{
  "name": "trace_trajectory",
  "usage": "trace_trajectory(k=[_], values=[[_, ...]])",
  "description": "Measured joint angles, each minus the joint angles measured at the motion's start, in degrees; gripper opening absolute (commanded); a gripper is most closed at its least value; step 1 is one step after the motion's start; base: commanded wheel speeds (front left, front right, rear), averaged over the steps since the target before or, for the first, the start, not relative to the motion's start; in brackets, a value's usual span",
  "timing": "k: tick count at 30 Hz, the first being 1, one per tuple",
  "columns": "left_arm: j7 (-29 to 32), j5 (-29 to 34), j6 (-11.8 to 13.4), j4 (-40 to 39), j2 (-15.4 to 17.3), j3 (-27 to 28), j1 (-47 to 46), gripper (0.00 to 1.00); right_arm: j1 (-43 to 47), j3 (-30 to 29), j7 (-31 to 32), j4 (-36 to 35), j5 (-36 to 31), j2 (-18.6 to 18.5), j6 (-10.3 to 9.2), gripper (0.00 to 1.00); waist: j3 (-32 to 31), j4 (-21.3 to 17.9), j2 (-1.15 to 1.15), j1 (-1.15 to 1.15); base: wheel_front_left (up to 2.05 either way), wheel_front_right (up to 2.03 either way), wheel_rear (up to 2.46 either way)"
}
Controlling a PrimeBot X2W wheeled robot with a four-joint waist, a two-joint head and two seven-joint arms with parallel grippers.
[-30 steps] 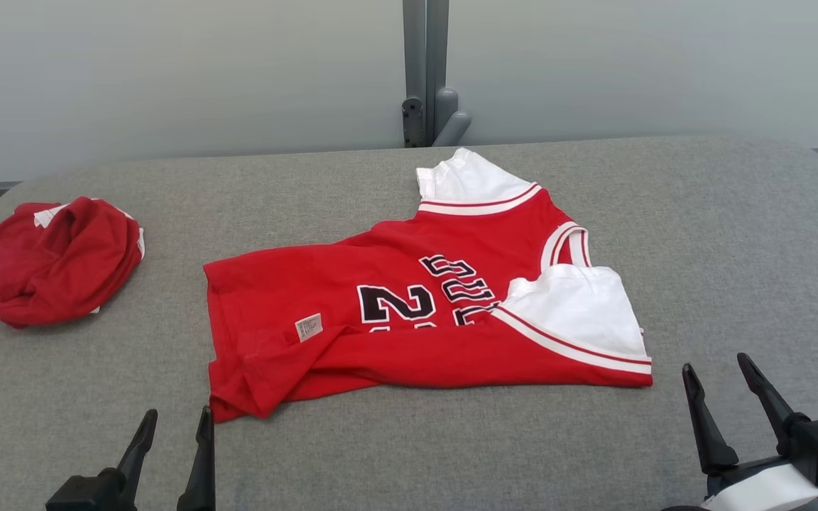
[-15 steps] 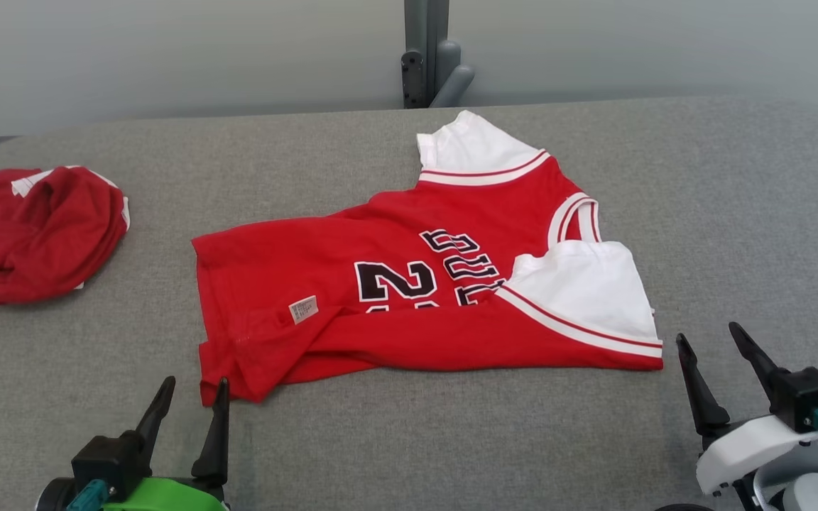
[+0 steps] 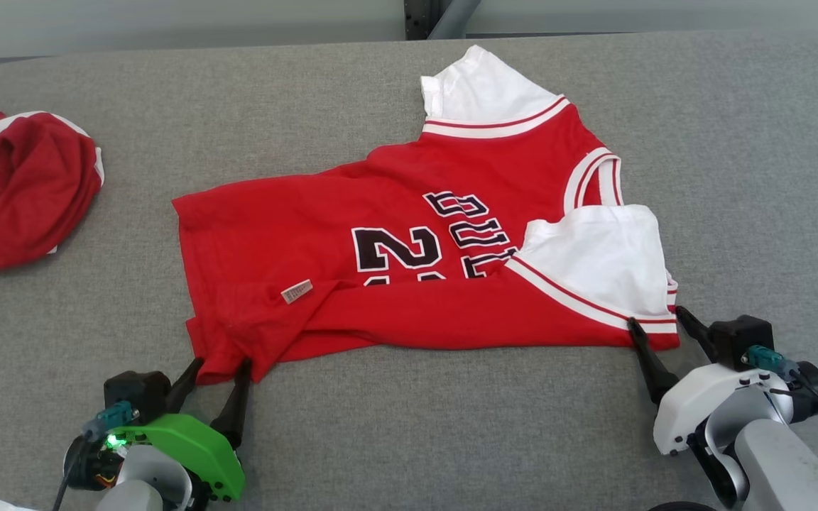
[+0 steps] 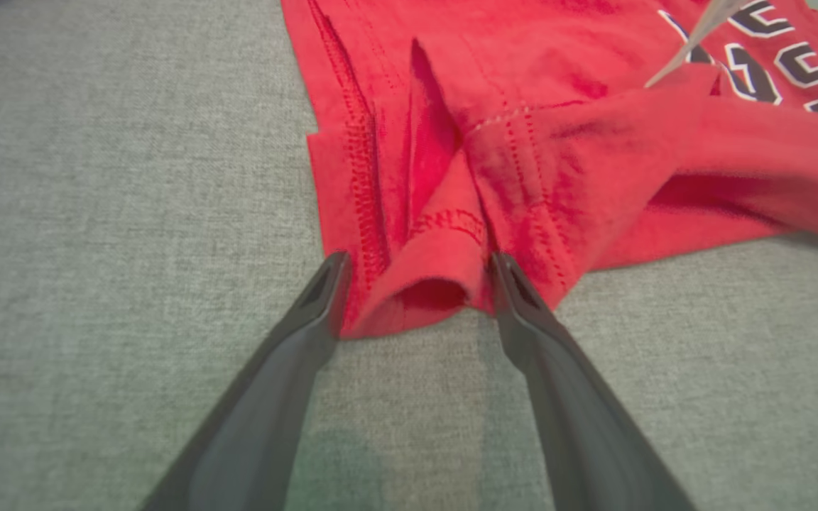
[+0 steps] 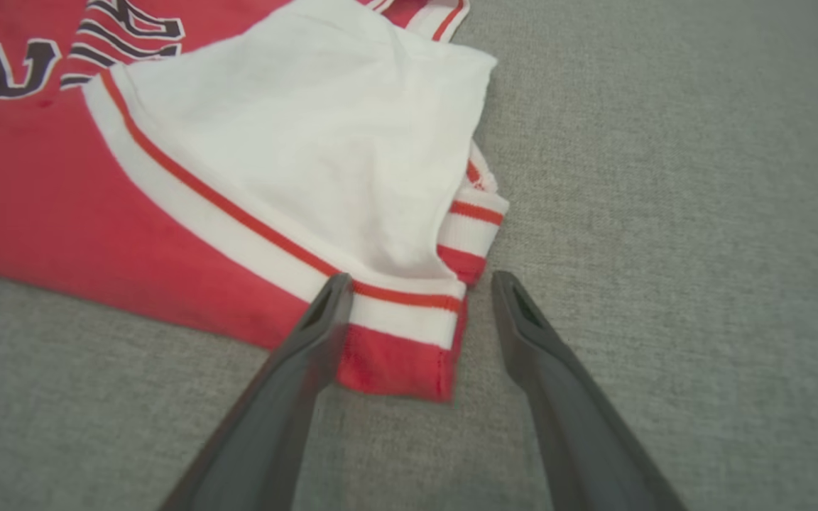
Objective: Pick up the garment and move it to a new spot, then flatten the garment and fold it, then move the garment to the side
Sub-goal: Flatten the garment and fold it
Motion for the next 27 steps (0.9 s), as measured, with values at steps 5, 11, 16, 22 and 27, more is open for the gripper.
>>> trace_trajectory(k=[5, 11, 16, 22, 27], values=[[1.1, -3.0, -1.0, 2.0, -0.3, -0.3, -1.7, 1.0, -1.9, 3.2, 0.3, 1.4, 2.9, -0.3, -0.04, 1.0, 0.8, 0.3, 0.0, 0.0, 0.0, 0.0, 0.0], [2.0, -6.1, -1.5, 4.0, -0.2, -2.5, -2.4, 0.13, -2.6, 7.3, 1.8, 2.8, 8.1, -1.9, -0.05, 0.02, -0.3, 0.5, 0.0, 0.0, 0.0, 0.0, 0.0], [2.6, -10.1, -1.5, 3.2, -0.3, -4.7, -2.4, 0.0, -2.6, 10.4, 3.4, 2.4, 14.0, -3.1, -0.01, 0.0, -1.6, 0.5, 0.0, 0.0, 0.0, 0.0, 0.0], [5.8, -16.6, -1.7, -3.3, 3.2, -5.6, 0.7, 0.0, 0.1, 12.8, 5.5, -3.8, 22.7, -8.8, 0.01, 0.0, -3.6, 0.1, 0.0, 0.0, 0.0, 0.0, 0.0], [11.5, -23.3, -1.7, -16.0, 8.7, -4.4, 9.1, 0.0, 6.6, 11.2, 9.8, -13.1, 28.1, -16.2, 0.01, 0.0, -4.9, -0.4, 0.0, 0.0, 0.0, 0.0, 0.0]])
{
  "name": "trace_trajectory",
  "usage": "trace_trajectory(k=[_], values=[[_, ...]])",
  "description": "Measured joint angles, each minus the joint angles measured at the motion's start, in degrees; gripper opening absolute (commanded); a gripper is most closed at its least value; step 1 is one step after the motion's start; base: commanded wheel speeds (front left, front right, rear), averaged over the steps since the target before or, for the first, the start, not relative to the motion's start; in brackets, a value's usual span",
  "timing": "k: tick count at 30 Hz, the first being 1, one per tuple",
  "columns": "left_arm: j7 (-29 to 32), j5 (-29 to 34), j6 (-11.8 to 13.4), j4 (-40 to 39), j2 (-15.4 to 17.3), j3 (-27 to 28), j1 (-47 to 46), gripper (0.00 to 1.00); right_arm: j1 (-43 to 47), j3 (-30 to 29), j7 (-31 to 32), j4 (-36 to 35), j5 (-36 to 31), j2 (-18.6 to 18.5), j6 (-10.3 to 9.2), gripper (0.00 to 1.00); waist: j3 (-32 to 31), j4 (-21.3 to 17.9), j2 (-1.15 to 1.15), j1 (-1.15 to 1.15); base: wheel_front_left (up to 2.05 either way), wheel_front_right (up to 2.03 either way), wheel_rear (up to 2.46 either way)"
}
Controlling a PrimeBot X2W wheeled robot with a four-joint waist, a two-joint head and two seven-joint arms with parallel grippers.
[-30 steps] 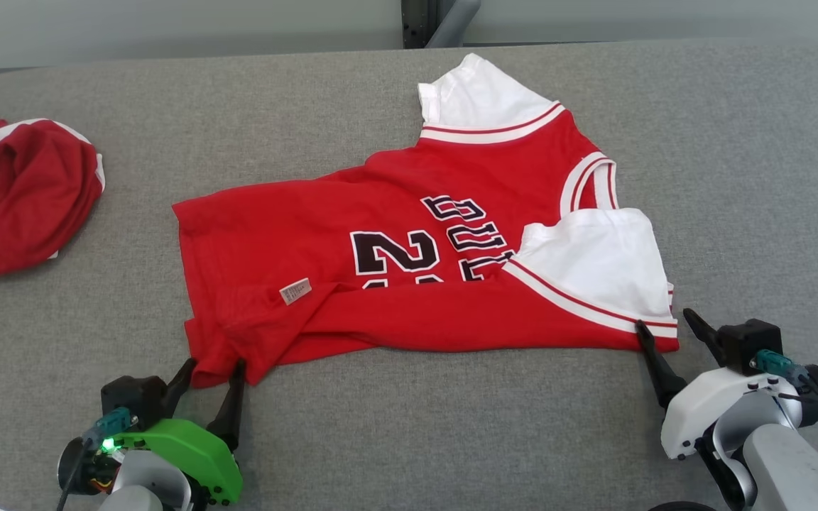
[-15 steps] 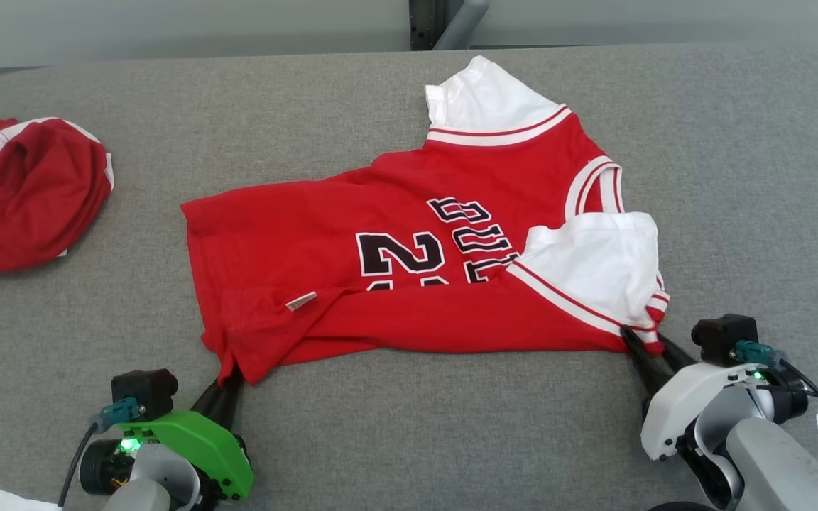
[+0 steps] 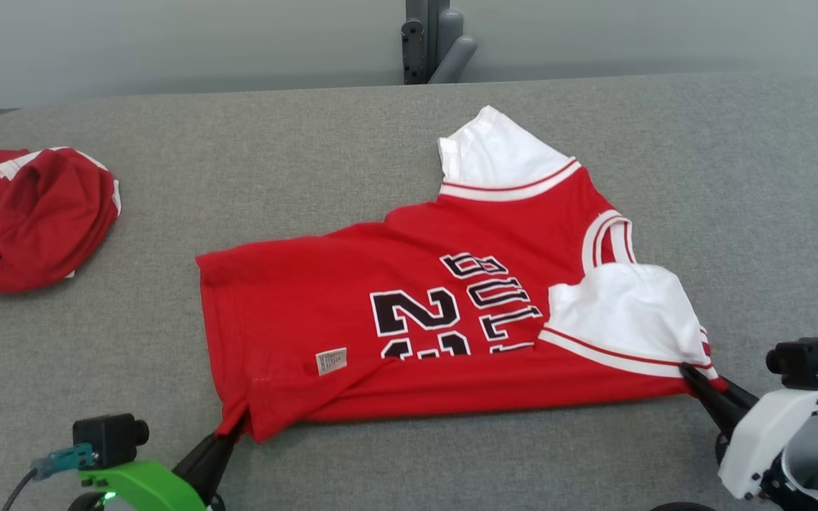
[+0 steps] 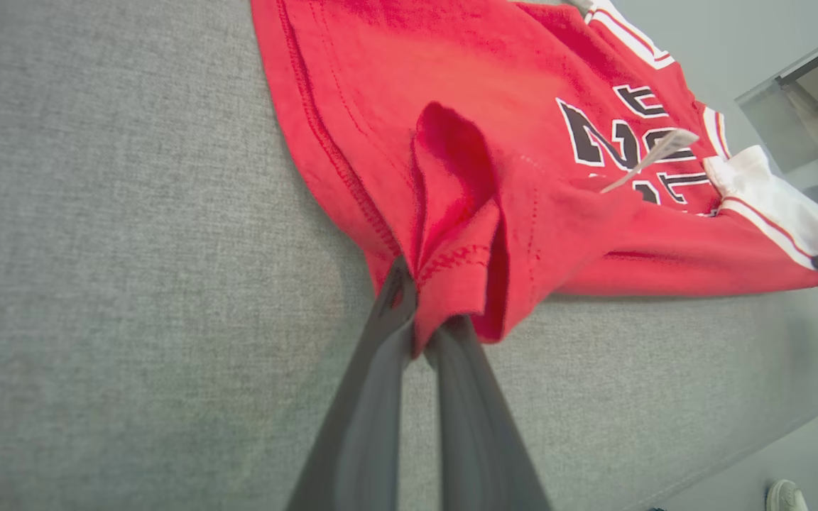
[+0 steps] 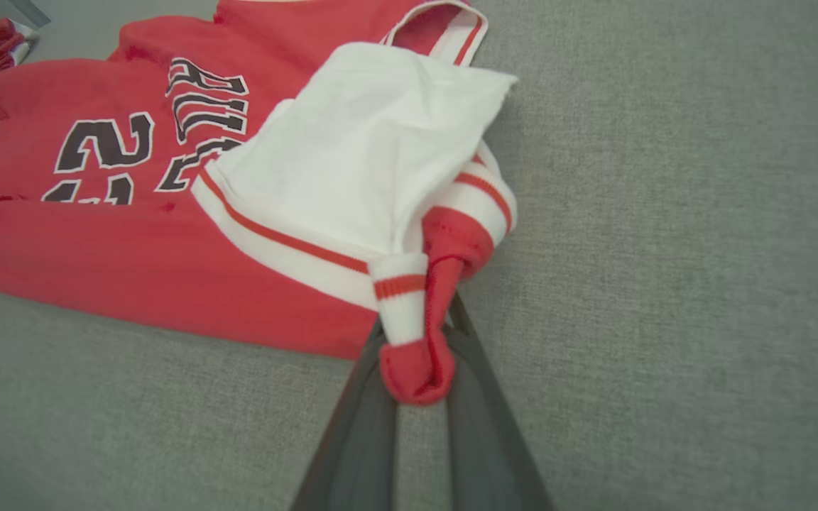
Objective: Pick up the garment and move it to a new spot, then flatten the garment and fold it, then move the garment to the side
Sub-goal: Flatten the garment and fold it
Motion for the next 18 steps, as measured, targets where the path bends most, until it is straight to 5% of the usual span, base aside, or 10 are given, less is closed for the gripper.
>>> trace_trajectory(k=[6, 13, 14, 15, 16, 18], values=[[6.3, -8.5, 1.6, -15.3, 4.2, 1.7, 12.4, 0.0, 10.4, -5.0, 7.4, -10.3, 4.4, -5.4, -0.01, 0.0, 0.3, -0.7, 0.0, 0.0, 0.0, 0.0, 0.0], [5.6, -9.7, 4.5, -16.6, 2.3, 0.9, 18.4, 0.0, 13.3, -7.2, 10.3, -10.6, 3.0, -2.7, 0.0, 0.0, 2.2, -1.5, 0.0, 0.0, 0.0, 0.0, 0.0], [5.1, -9.8, 5.0, -16.5, 1.7, 1.0, 18.5, 0.16, 13.3, -7.4, 10.5, -10.1, 2.4, -2.2, 0.0, 0.07, 2.3, -1.5, 0.0, 0.0, 0.0, 0.0, 0.0], [4.6, -9.8, 5.4, -16.5, 1.3, 1.2, 18.4, 0.46, 13.3, -7.6, 10.8, -9.6, 1.9, -1.8, -0.01, 0.45, 2.3, -1.4, 0.0, 0.0, 0.0, 0.0, 0.0], [4.2, -9.6, 5.7, -16.5, 1.2, 1.4, 18.3, 1.0, 13.2, -7.9, 11.2, -9.1, 1.2, -1.5, 0.0, 1.0, 2.4, -1.2, 0.0, 0.0, 0.0, 0.0, 0.0], [3.3, -8.8, 6.7, -16.4, 1.5, 2.6, 17.6, 1.0, 12.7, -9.1, 12.0, -8.9, -0.3, -1.5, -0.01, 1.0, 2.6, -0.8, 0.0, 0.0, 0.0, 0.0, 0.0]])
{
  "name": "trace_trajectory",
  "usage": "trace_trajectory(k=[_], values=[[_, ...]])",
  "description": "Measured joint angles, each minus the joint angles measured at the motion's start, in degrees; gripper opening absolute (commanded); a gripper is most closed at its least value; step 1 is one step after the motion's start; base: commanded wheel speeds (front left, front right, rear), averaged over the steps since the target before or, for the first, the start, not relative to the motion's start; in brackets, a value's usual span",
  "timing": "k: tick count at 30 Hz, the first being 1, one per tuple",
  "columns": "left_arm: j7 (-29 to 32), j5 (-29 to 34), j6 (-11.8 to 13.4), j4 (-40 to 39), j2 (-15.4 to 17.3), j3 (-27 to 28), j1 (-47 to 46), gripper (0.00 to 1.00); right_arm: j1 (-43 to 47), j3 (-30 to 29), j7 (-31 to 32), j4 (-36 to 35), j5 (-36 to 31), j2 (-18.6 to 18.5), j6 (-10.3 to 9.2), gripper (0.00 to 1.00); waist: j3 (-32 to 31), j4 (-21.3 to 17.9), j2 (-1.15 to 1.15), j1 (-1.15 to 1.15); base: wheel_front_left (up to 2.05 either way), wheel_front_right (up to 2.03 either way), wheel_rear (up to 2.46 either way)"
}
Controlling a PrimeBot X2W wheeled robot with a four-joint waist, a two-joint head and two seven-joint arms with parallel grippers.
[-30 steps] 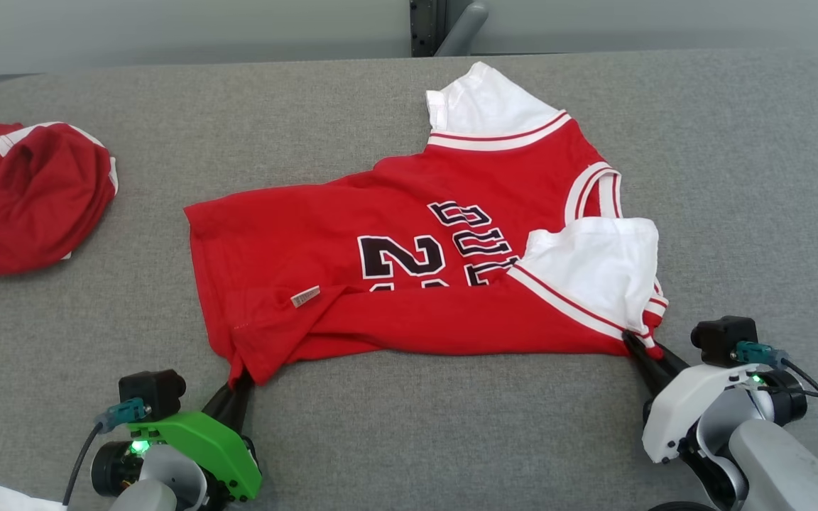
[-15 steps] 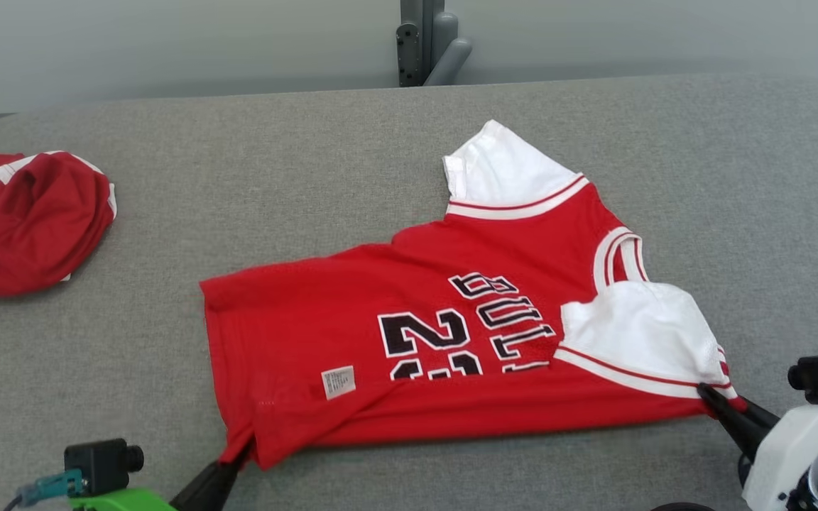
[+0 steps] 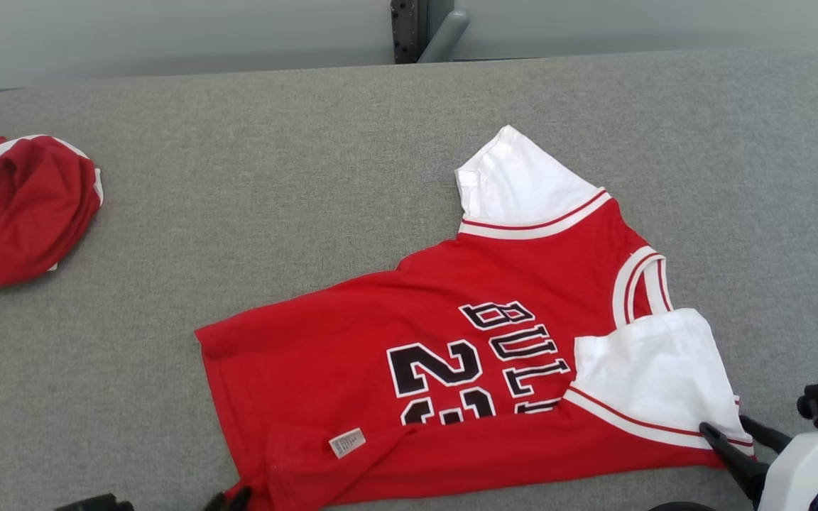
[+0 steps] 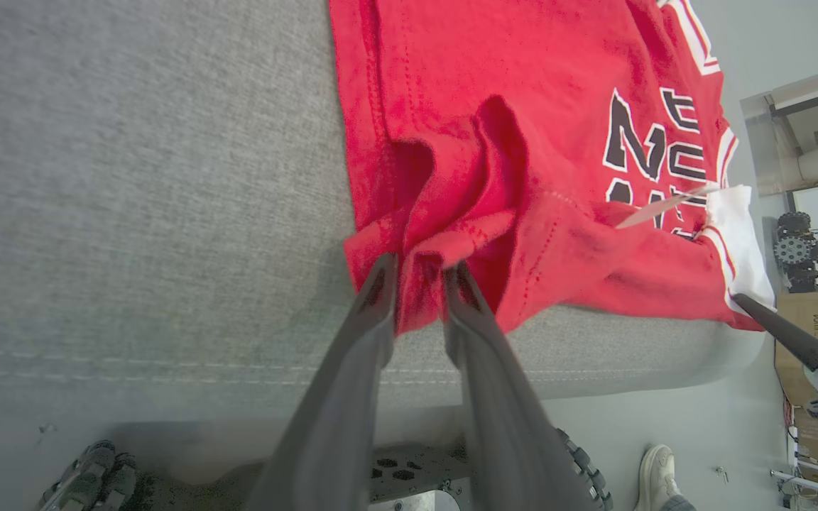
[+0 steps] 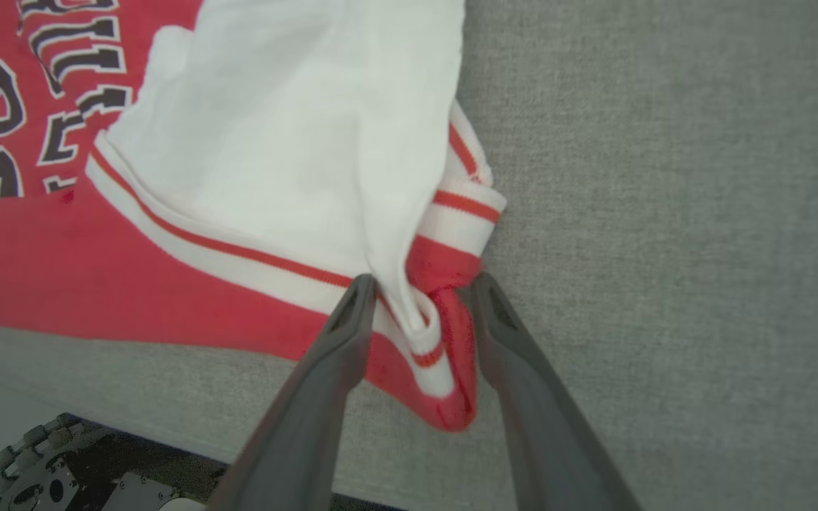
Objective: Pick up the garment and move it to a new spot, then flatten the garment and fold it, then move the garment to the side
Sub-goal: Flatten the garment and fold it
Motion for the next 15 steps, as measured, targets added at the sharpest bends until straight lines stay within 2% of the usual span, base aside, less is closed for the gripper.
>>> trace_trajectory(k=[5, 8, 10, 15], values=[[-1.1, 2.3, 1.7, -2.0, 3.4, 3.2, -3.6, 1.0, -4.5, -4.0, 3.1, -5.2, -2.1, -1.7, -0.04, 1.0, 1.3, 0.8, 0.0, 0.0, 0.0, 0.0, 0.0], [0.3, 3.3, 1.7, -4.1, 4.6, 3.6, -7.8, 1.0, -12.8, -3.9, 6.4, -8.5, -6.4, -2.9, -0.03, 1.0, 2.9, 1.0, 0.0, 0.0, 0.0, 0.0, 0.0], [1.9, 4.8, 1.4, -3.9, 5.3, 2.9, -13.0, 1.0, -19.3, -3.0, 8.7, -9.1, -8.1, -2.1, -0.04, 1.0, 4.5, 1.2, 0.0, 0.0, 0.0, 0.0, 0.0], [5.3, 7.7, -0.1, 2.0, 2.9, -1.0, -26.8, 1.0, -36.3, 2.6, 13.6, -3.8, -12.8, 1.3, -0.04, 1.0, 9.2, 2.7, 0.0, 0.0, 0.0, 0.0, 0.0]])
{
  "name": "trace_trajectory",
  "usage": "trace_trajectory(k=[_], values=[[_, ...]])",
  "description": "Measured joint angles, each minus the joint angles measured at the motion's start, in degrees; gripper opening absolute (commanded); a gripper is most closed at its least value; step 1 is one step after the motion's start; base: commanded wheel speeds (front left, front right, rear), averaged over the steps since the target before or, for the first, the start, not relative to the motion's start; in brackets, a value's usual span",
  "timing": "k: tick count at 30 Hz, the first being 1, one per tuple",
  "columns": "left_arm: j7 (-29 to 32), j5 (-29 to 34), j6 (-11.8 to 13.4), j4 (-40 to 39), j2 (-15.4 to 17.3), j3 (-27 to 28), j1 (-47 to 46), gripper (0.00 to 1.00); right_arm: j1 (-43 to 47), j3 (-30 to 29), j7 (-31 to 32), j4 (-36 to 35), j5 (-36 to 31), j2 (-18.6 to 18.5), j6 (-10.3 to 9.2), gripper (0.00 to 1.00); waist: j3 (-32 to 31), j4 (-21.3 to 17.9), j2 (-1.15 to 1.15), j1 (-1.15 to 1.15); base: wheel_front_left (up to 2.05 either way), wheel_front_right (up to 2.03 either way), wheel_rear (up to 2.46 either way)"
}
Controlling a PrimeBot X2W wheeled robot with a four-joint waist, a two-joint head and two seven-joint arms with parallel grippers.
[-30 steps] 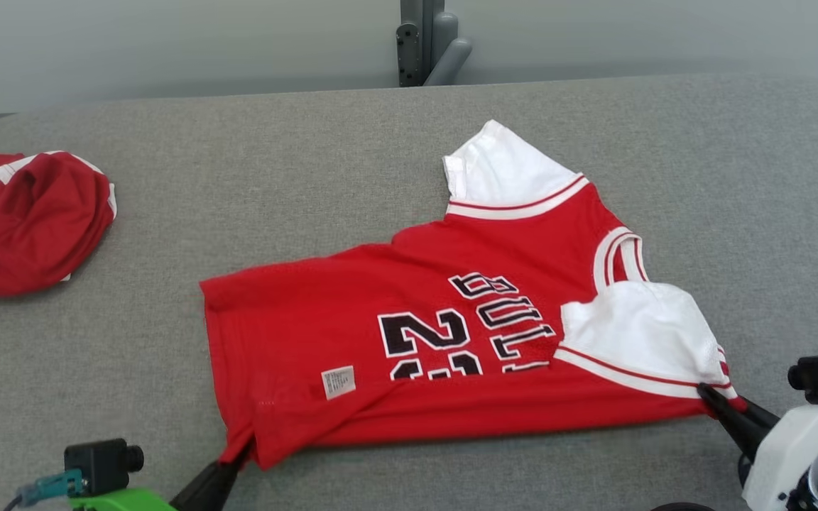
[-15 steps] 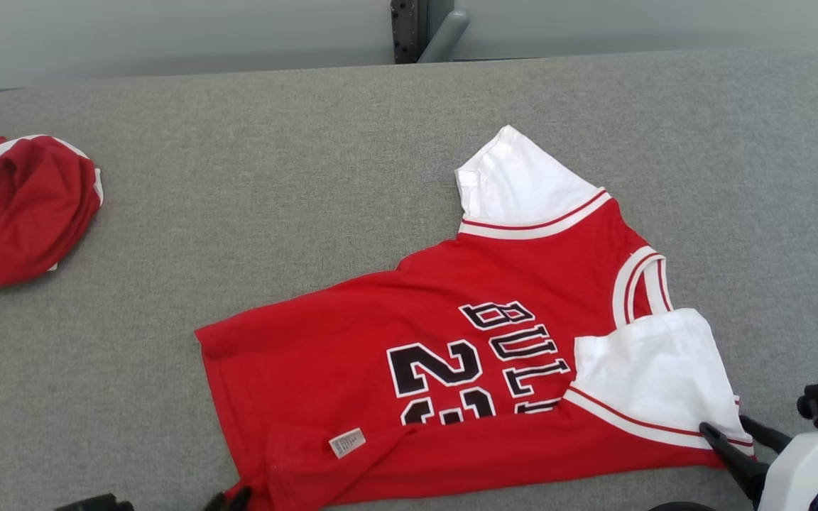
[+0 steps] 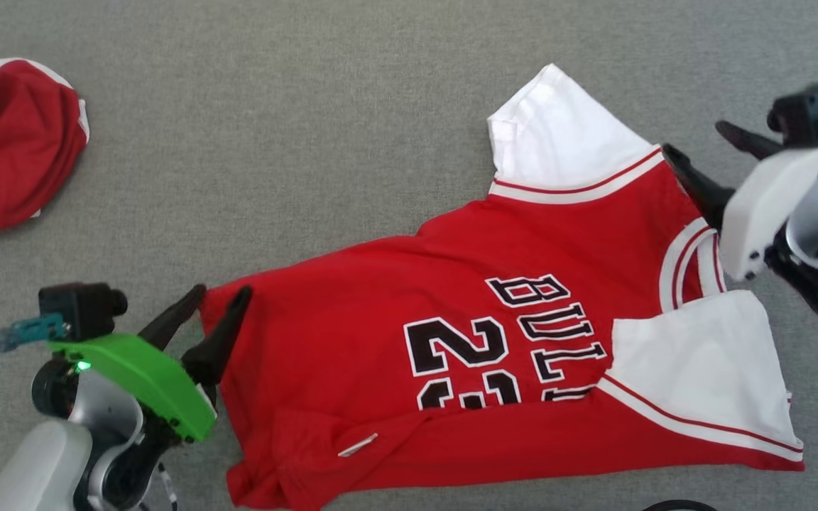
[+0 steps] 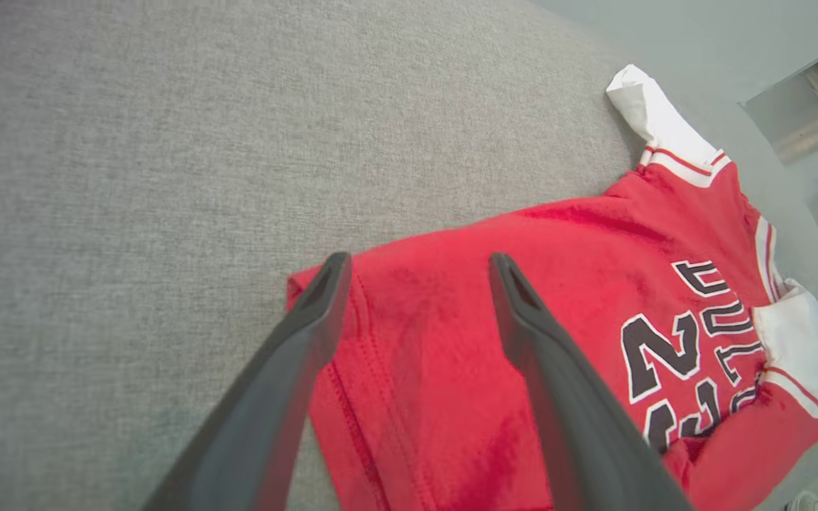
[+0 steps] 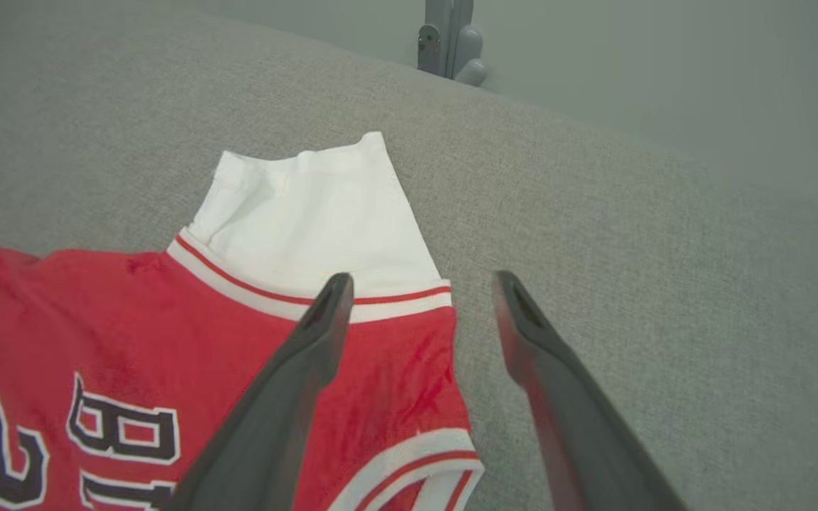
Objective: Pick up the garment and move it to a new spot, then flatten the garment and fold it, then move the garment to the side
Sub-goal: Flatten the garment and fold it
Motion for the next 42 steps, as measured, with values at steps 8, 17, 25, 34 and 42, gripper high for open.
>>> trace_trajectory(k=[8, 17, 25, 34, 42], values=[[2.8, 3.9, -4.6, 10.5, -3.5, -7.4, -11.6, 1.0, -16.3, 5.8, -0.3, 17.5, -4.9, 4.5, 0.0, 1.0, 6.3, 5.1, 0.0, 0.01, 0.0, 0.0, 0.0], [3.2, 3.0, -6.4, 12.1, -4.4, -11.7, -15.7, 1.0, -22.0, 9.6, -3.4, 26.7, -5.3, 3.5, 0.01, 1.0, 9.0, 10.8, 0.0, 0.0, 0.0, 0.0, 0.0], [3.1, 0.6, -6.7, 12.2, -4.6, -15.3, -18.6, 0.73, -26.8, 10.5, -5.9, 32.8, -5.2, 3.7, 0.03, 1.0, 11.2, 13.0, 0.0, -0.01, 0.0, 0.0, 0.0], [1.9, -1.7, -6.7, 12.8, -2.1, -18.9, -21.3, 0.0, -28.6, 13.3, -7.9, 34.0, -1.7, 4.8, 0.1, 0.0, 12.1, 11.3, 0.0, -0.01, 0.0, 0.0, 0.0], [0.7, -4.0, -6.7, 12.9, -0.1, -21.2, -21.9, 0.0, -28.3, 14.5, -9.9, 33.7, 2.9, 3.5, 0.07, 0.0, 11.2, 8.9, 0.0, -0.01, 0.0, 0.0, 0.0]])
